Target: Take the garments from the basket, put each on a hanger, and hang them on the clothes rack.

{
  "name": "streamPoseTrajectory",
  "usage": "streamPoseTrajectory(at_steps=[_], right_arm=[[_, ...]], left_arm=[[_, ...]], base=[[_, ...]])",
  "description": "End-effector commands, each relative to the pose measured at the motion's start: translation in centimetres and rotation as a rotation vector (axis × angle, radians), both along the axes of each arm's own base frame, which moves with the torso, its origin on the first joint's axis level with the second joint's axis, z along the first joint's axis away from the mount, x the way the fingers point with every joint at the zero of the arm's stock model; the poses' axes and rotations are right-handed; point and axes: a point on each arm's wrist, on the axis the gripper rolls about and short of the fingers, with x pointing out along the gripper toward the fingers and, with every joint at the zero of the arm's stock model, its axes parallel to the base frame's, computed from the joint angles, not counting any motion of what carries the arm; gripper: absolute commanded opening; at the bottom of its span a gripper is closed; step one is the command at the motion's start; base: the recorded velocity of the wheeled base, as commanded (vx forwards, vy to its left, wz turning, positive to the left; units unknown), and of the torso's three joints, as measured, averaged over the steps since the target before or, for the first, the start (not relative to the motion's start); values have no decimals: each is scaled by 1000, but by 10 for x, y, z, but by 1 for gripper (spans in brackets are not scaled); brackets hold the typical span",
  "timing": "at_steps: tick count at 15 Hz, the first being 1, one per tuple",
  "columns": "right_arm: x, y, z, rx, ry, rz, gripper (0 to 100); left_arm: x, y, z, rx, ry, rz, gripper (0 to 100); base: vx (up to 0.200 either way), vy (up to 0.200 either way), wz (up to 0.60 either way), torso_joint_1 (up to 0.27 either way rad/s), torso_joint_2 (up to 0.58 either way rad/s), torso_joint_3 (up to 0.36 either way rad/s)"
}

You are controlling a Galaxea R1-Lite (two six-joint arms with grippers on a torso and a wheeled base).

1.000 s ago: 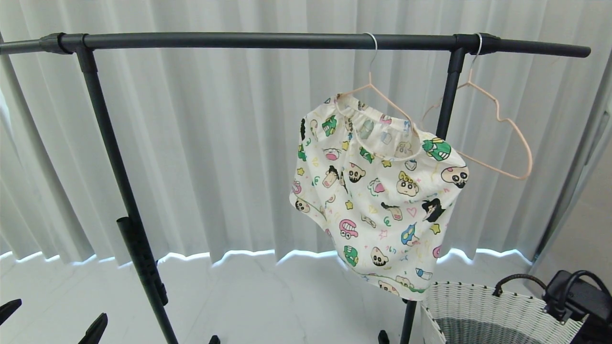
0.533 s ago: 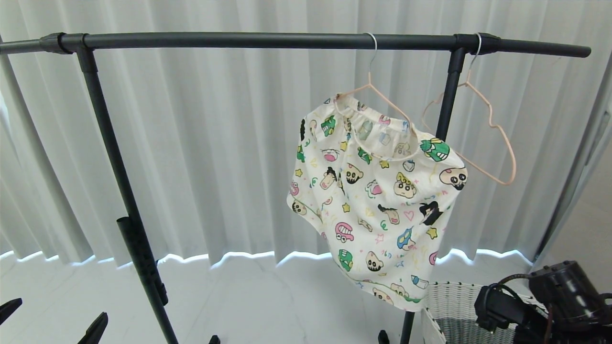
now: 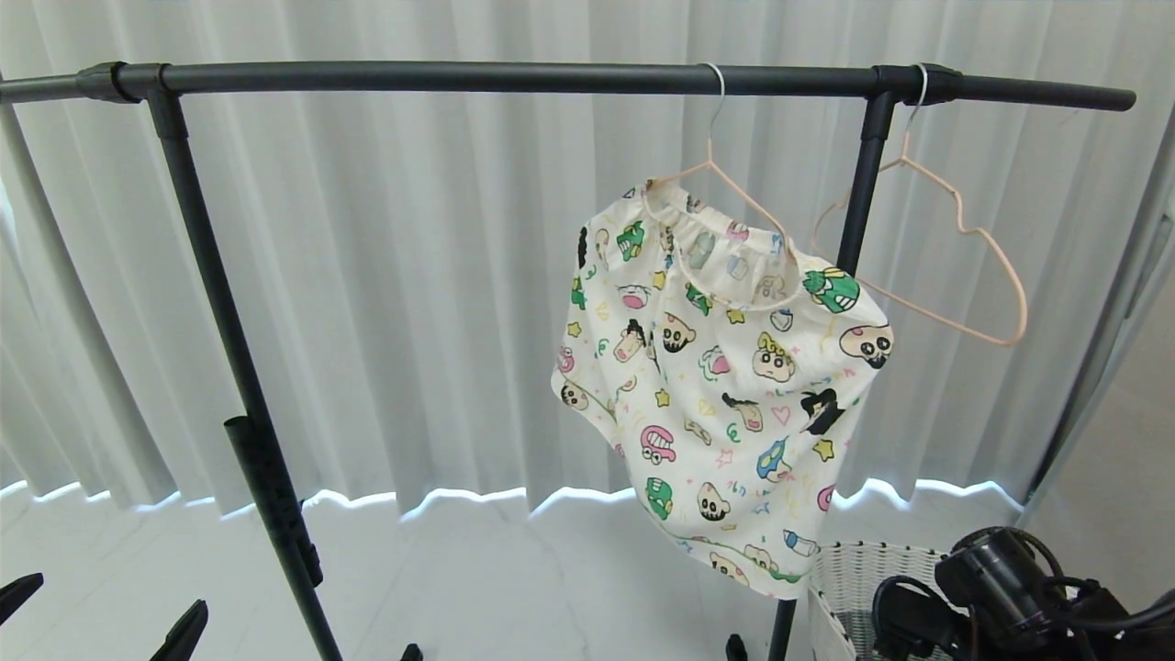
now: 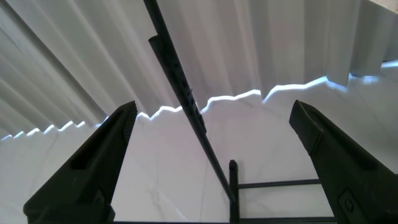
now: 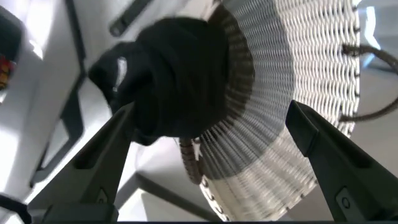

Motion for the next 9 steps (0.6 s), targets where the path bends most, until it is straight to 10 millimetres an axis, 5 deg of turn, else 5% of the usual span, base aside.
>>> streamPoseTrajectory(at_steps=[1,2,3,9], right_arm=[[4,0,-12,-24,18,-19,100],[9,1,-15,-13,-3,-43,100],[12,2,-17,-13,-21,-59,0],[18,3,-27,-88,-71,-109,0]], left_arm=[[0,0,1,1,-3,0,100],[0,0,2,1,-6,0,100],[1,0,5,2,-18,0,100],[2,0,9,3,-33,-7,100]], base=[[0,0,0,0,0,0],[0,0,0,0,0,0],[0,0,0,0,0,0],[0,0,0,0,0,0]])
